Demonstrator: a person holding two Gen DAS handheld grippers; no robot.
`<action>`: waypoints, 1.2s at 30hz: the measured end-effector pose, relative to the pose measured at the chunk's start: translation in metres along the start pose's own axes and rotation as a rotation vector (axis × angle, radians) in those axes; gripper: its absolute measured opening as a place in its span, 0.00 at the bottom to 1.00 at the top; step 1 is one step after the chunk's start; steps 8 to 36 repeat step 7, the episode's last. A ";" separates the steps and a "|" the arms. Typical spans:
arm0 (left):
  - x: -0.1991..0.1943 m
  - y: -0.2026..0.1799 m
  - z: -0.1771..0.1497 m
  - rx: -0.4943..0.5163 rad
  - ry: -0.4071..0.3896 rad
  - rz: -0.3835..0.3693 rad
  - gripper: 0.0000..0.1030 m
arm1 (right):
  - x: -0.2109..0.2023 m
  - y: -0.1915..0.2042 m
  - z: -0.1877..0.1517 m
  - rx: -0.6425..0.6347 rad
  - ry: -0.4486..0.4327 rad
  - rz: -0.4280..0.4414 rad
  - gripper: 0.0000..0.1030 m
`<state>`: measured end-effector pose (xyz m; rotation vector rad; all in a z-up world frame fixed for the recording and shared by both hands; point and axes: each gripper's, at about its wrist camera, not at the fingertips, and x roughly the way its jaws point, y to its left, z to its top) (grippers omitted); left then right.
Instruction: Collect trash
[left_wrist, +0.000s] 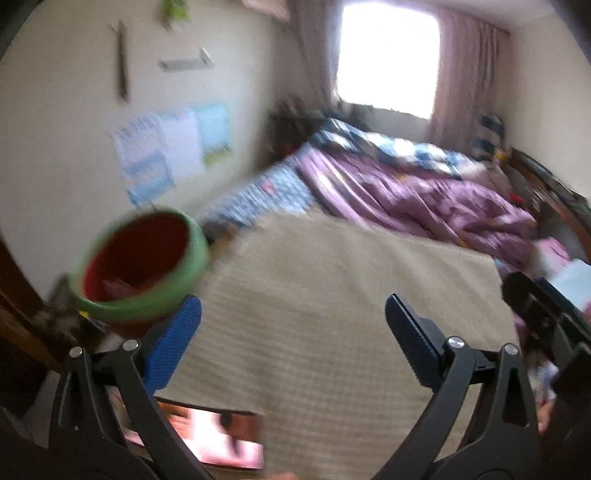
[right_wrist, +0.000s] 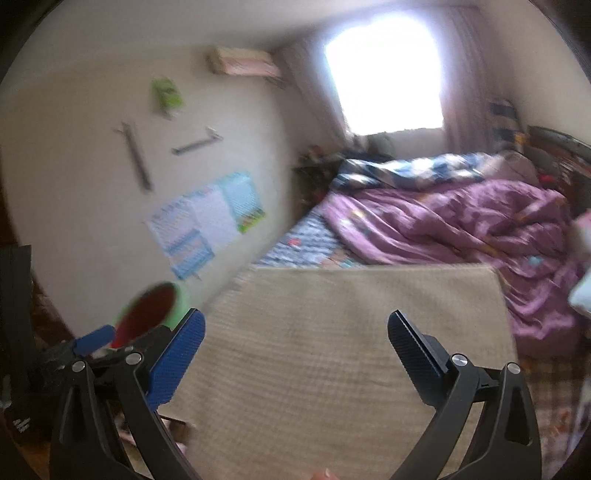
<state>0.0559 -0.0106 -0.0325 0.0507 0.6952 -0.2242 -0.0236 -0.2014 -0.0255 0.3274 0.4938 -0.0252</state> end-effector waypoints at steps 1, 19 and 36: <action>0.012 -0.007 -0.003 0.003 0.027 -0.022 0.95 | 0.007 -0.010 -0.003 0.015 0.011 -0.033 0.93; 0.102 -0.050 -0.013 0.060 0.178 -0.026 0.95 | 0.076 -0.076 -0.030 0.092 0.174 -0.264 0.93; 0.102 -0.050 -0.013 0.060 0.178 -0.026 0.95 | 0.076 -0.076 -0.030 0.092 0.174 -0.264 0.93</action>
